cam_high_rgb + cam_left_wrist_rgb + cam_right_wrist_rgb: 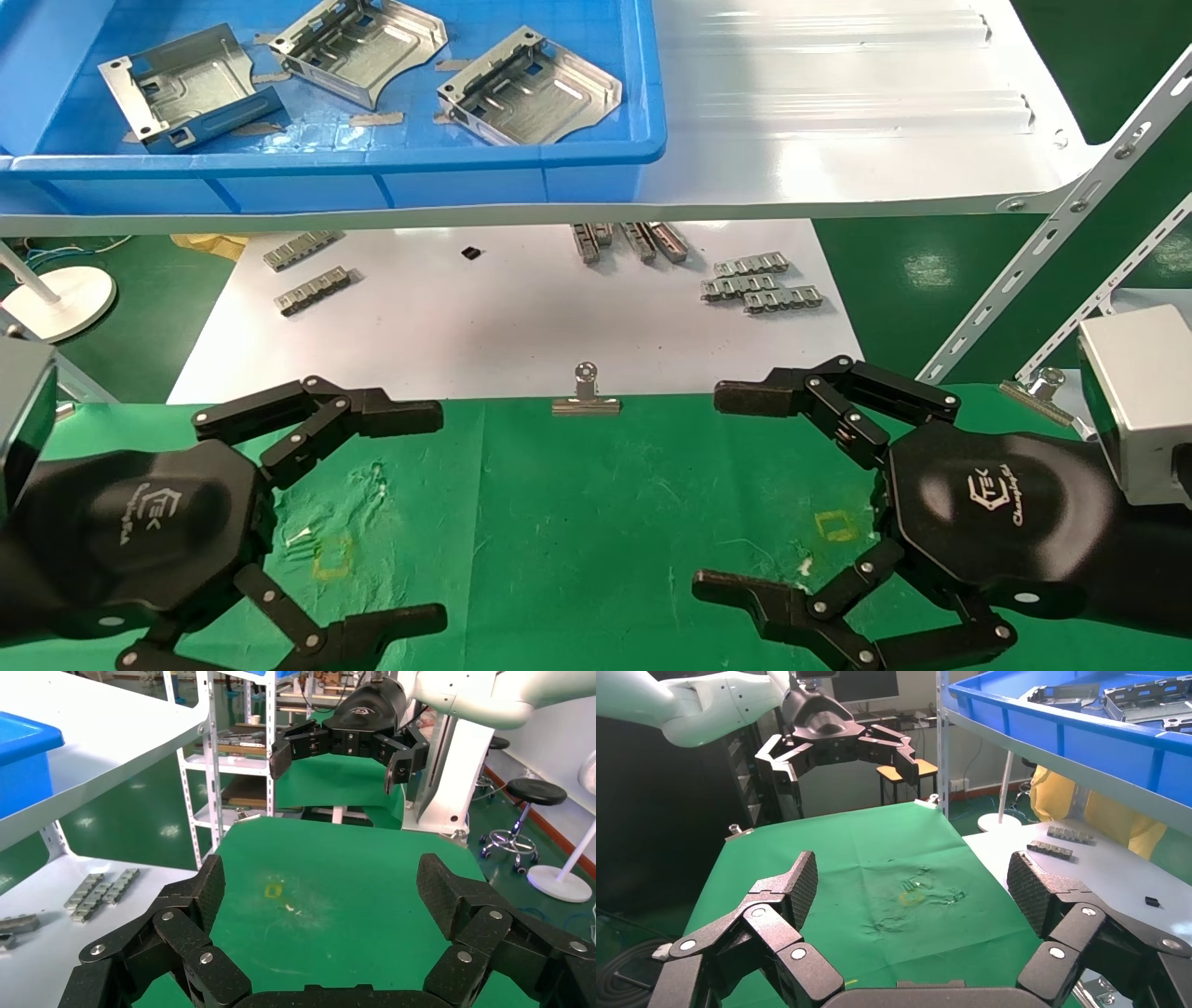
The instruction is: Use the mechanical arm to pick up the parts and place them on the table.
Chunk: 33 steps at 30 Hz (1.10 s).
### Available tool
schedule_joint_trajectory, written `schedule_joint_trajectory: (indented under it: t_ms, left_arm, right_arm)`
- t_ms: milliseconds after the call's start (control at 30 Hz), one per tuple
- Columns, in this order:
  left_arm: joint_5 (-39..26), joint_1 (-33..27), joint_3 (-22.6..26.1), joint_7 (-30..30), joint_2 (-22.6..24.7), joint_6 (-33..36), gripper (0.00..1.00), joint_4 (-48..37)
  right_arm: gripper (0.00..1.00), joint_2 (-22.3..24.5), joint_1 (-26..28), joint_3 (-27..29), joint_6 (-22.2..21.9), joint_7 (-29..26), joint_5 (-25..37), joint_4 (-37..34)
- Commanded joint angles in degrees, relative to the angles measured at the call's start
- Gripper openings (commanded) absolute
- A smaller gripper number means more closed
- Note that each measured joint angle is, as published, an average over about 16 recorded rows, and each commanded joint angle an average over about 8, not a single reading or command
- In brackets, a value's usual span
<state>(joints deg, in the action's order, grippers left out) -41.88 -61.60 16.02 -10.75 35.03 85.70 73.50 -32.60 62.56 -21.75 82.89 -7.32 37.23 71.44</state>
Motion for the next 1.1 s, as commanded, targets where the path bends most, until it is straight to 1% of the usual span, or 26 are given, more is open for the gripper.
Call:
schedule_joint_trajectory:
  t_ms: [33, 133, 167, 1100]
  left_arm:
    - [0.0, 0.0, 0.0, 0.0, 0.0, 0.0, 1.0, 0.0]
    - [0.0, 0.0, 0.0, 0.0, 0.0, 0.0, 1.0, 0.0]
    - [0.0, 0.0, 0.0, 0.0, 0.0, 0.0, 1.0, 0.0]
    - [0.0, 0.0, 0.0, 0.0, 0.0, 0.0, 1.0, 0.0]
  right_arm:
    - [0.03, 0.0, 0.0, 0.0, 0.0, 0.0, 0.0, 0.0]
    - [0.02, 0.0, 0.0, 0.0, 0.0, 0.0, 0.0, 0.0]
    - [0.0, 0.0, 0.0, 0.0, 0.0, 0.0, 0.0, 0.0]
    - [0.0, 0.0, 0.0, 0.0, 0.0, 0.0, 0.0, 0.0]
